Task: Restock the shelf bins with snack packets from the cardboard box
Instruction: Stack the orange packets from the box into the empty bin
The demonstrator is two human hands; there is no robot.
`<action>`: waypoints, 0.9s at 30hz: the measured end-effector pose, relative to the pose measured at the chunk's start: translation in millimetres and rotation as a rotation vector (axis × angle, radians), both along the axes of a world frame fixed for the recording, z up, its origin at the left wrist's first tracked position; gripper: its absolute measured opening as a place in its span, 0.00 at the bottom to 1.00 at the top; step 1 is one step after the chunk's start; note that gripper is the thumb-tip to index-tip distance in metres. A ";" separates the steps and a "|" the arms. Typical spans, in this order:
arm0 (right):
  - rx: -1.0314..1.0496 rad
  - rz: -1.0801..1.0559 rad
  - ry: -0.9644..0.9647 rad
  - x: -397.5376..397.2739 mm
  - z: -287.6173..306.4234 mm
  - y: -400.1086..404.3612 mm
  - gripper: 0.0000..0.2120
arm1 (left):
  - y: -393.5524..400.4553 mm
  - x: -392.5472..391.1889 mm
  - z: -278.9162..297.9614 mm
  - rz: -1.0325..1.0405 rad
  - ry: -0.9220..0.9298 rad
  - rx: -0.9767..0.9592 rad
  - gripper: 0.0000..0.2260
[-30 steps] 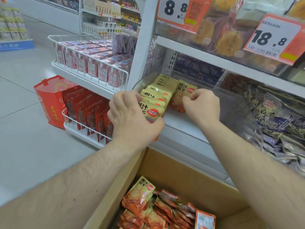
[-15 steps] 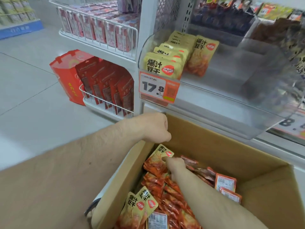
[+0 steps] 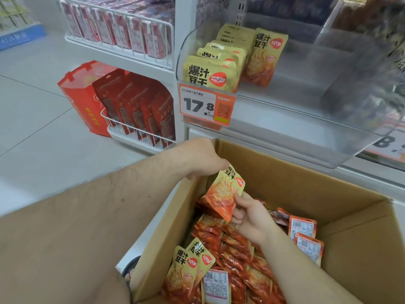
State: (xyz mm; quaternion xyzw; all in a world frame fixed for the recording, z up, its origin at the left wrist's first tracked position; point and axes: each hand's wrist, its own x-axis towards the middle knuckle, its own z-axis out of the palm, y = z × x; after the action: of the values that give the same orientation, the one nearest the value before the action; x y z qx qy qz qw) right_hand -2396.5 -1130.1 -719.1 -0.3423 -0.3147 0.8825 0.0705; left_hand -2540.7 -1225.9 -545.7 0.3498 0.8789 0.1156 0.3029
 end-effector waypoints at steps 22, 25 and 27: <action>1.061 0.985 -0.928 8.6 -60.8 -63.5 0.09 | -26.2 2.7 -10.0 0.020 -0.153 0.188 0.17; 0.818 0.731 -0.766 16.6 -33.0 -50.5 0.07 | -24.1 0.0 -8.3 0.020 -0.176 0.233 0.17; 0.793 0.597 -0.701 25.7 -10.6 -32.2 0.11 | -24.3 -0.2 -5.4 0.035 -0.185 0.266 0.14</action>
State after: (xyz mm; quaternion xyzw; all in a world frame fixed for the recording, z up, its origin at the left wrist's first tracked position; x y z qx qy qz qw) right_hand -2370.8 -1162.4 -729.7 -0.4571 -0.7063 0.5145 -0.1658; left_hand -2540.9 -1250.2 -551.1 0.3594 0.8301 0.2680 0.3316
